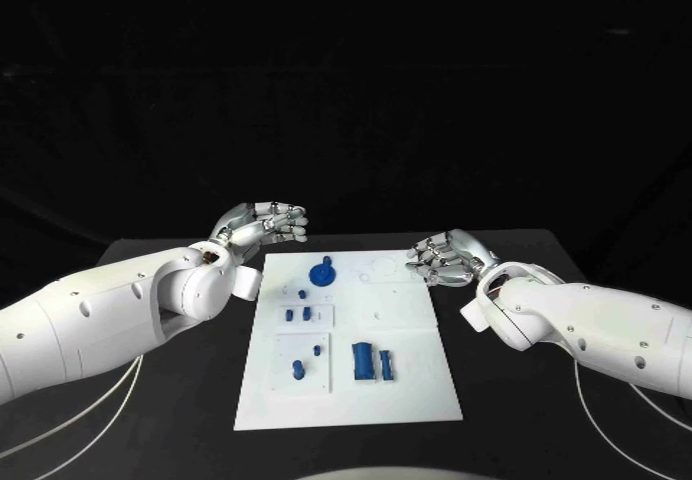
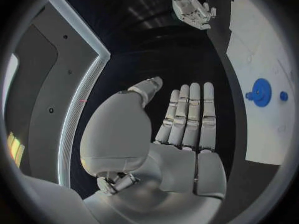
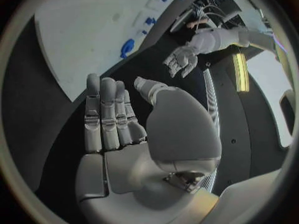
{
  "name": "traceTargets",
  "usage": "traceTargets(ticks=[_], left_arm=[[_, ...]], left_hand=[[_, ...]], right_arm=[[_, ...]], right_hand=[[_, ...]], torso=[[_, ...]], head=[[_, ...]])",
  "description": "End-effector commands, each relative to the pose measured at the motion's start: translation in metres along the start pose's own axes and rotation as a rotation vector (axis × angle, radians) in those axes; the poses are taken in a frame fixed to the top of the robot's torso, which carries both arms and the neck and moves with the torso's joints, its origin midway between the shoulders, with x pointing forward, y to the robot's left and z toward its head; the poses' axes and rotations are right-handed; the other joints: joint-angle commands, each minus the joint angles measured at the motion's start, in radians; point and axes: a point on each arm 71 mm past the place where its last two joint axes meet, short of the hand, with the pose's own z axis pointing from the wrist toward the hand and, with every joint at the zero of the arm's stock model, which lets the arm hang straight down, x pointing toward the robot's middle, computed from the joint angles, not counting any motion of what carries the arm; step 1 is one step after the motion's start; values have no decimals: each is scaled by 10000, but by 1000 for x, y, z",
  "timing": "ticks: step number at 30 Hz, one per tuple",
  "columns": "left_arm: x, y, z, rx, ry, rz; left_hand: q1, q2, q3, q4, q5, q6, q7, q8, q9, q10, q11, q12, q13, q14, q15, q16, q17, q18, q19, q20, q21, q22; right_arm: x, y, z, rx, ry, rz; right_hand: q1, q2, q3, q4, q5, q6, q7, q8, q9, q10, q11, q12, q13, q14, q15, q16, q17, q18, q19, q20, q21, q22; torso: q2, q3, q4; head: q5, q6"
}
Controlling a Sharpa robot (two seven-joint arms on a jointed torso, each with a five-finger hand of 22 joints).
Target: Assemble the parts on the task board
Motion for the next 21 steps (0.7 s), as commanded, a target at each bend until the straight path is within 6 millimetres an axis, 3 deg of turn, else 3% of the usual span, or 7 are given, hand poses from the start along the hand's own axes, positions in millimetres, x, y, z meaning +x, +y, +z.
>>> traceTargets(ticks=[1,8,9,14,15,17,21], left_arm=[[-11,-1,5,837,-1202,-215],[-21,12,17,873,-2083,-340],[-15,13,16,425,-1372,-91],[-10,13,14,431,-1481,-58],[-8,13,13,433,-1525,-44],[-4,14,11,439,-1630,-10],[9,14,4,458,-1935,90]], left_hand=[[108,10,-33,74,-31,-66,75,-154,-83,-217,43,-273,-200,-320,156,-828,-297,40,-551,180,-148,-653],[158,130,-567,224,-138,-234,-12,-541,-407,-744,-15,-945,-387,-742,272,-2564,-1020,208,-1396,508,-135,-2440],[-3779,1894,-4350,-838,-2471,-8185,-1913,-3432,-2843,-10484,-1556,-1666,-1023,-7982,-1272,-6009,-2751,-1617,-8031,-2210,-749,-9263],[-5121,1894,-4350,-838,-2471,-8185,-1913,-3432,-2843,-10484,-1556,-1666,-1023,-7982,-1272,-6009,-2751,-1617,-8031,-2210,-749,-9263],[-5445,1894,-4350,-838,-2471,-8185,-1913,-3432,-2843,-10484,-1556,-1666,-1023,-7982,-1272,-6009,-2751,-1617,-8031,-2210,-749,-9263],[-12846,1894,-4350,-838,-2471,-8185,-1913,-3432,-2843,-10484,-1556,-1666,-1023,-7982,-1272,-6009,-2751,-1617,-8031,-2210,-749,-9263],[-12846,1894,-4350,-838,-2471,-8185,-1913,-3432,-2843,-10484,-1556,-1666,-1023,-7982,-1272,-6009,-2751,-1617,-8031,-2210,-749,-9263]], right_arm=[[-9,-6,14,-301,-289,3114],[-19,-16,38,-219,-676,4488],[-19,-18,35,249,-871,2667],[-16,-14,32,168,-1024,2934],[-15,-13,31,138,-1085,3041],[-13,-9,28,71,-1234,3297],[-6,3,19,-75,-1660,4011]], right_hand=[[-161,-77,258,-229,19,-64,264,-108,-223,81,247,-1282,-1479,-252,253,-1658,-845,35,-379,318,-874,-950],[-592,365,-133,-1130,133,-221,519,-271,-1181,72,724,-3068,-4588,-1597,1048,-5104,-2591,121,-1644,1161,-2029,-3960],[-4184,2189,-5799,-1536,-926,-9107,-1688,-1192,-6216,-9792,-1047,-3702,-7217,-10814,-368,-8063,-6346,-1702,-10296,-1359,-2650,-10812],[-5525,2189,-5799,-1536,-926,-9107,-1688,-1192,-6216,-9792,-1047,-3702,-7217,-10814,-368,-8063,-6346,-1702,-10296,-1359,-2650,-10812],[-12720,2189,-5799,-1536,-926,-9107,-1688,-1192,-6216,-9792,-1047,-3702,-7217,-10814,-368,-8063,-6346,-1702,-10296,-1359,-2650,-10812],[-12720,2189,-5799,-1536,-926,-9107,-1688,-1192,-6216,-9792,-1047,-3702,-7217,-10814,-368,-8063,-6346,-1702,-10296,-1359,-2650,-10812],[-12720,2189,-5799,-1536,-926,-9107,-1688,-1192,-6216,-9792,-1047,-3702,-7217,-10814,-368,-8063,-6346,-1702,-10296,-1359,-2650,-10812]], torso=[[-221,6,-35],[-342,119,31],[-264,55,0],[-262,60,137],[-261,62,192],[-259,67,323],[-257,74,534]], head=[[1,402],[4,903],[26,704],[1,857],[-10,920],[-34,1068],[-73,1305]])
